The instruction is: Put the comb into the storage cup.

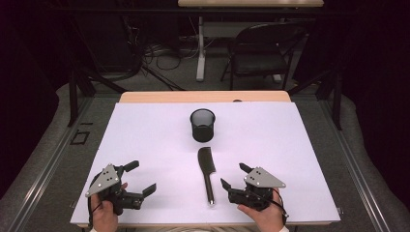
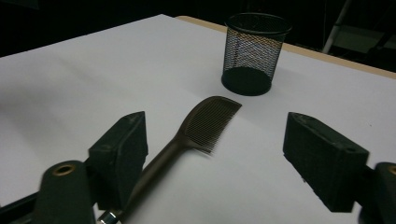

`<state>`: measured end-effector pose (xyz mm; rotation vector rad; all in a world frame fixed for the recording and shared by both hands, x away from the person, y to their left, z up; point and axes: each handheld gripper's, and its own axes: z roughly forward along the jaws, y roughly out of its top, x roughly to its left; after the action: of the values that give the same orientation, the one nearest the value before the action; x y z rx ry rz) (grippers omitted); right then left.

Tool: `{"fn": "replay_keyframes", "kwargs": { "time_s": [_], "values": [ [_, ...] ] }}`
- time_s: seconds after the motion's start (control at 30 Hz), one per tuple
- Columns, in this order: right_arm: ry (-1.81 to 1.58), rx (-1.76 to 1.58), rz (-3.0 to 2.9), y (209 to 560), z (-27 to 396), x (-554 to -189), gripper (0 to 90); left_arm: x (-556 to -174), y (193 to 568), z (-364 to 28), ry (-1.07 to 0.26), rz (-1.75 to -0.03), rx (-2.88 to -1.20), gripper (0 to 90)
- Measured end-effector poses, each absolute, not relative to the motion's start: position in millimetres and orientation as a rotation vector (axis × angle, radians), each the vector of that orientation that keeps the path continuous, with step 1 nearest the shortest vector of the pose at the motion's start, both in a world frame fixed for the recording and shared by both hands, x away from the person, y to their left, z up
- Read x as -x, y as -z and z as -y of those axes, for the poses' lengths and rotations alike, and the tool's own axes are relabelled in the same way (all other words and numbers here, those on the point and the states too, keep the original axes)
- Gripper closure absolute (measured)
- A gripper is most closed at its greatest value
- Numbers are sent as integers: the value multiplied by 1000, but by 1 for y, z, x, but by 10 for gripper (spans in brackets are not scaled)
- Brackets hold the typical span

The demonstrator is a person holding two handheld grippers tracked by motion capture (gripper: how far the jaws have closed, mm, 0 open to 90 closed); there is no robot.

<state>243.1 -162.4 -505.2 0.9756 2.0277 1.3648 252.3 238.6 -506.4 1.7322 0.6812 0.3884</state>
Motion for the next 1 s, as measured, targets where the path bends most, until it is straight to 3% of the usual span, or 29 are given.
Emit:
{"fn": "replay_keyframes", "kwargs": {
  "time_s": [0.4, 1.0],
  "values": [
    [-1340, -1016, -2099, 511, 141, -249, 522, -253, 508, -239, -385, -693, -1735, 2],
    [-1356, -1062, -2193, 523, 101, -268, 637, -254, 510, -238, -373, -704, -1735, 2]
  ]
}}
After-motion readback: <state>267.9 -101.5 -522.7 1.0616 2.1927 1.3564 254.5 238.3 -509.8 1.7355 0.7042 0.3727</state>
